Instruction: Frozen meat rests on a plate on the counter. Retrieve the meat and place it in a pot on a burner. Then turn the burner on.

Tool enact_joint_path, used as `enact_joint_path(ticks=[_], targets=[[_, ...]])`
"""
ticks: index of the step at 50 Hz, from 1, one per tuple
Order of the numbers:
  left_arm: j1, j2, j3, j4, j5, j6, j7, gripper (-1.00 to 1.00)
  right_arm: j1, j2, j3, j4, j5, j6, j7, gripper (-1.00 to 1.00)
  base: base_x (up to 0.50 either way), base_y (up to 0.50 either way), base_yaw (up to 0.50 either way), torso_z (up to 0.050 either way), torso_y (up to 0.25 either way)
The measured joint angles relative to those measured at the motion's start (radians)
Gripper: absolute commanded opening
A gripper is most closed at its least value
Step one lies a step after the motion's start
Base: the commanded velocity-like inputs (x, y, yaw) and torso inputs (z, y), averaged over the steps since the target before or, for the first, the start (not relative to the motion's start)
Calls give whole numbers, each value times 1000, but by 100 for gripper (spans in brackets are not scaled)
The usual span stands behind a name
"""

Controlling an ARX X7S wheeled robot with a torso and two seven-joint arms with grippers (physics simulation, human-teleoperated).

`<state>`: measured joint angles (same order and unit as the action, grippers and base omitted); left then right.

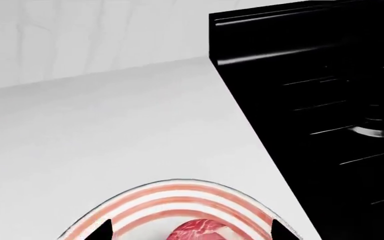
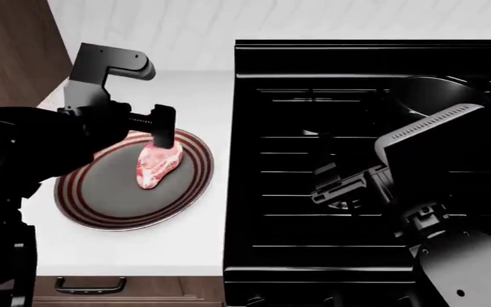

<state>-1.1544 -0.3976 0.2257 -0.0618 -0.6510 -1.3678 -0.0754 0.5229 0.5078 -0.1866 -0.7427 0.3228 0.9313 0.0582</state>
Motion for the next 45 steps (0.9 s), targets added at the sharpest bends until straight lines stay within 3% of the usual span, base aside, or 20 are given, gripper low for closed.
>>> enact_joint_path(ticks=[24,45], targets=[[-11,10,28,-47,-43,-110,-12,100,6,0,-14,23,2,-17,-2,100,0,0,0,0,0],[-12,10,56,-92,-62,-116,-21,100,-8,0,-11,42,11,-39,-5,100,0,0,0,0,0]])
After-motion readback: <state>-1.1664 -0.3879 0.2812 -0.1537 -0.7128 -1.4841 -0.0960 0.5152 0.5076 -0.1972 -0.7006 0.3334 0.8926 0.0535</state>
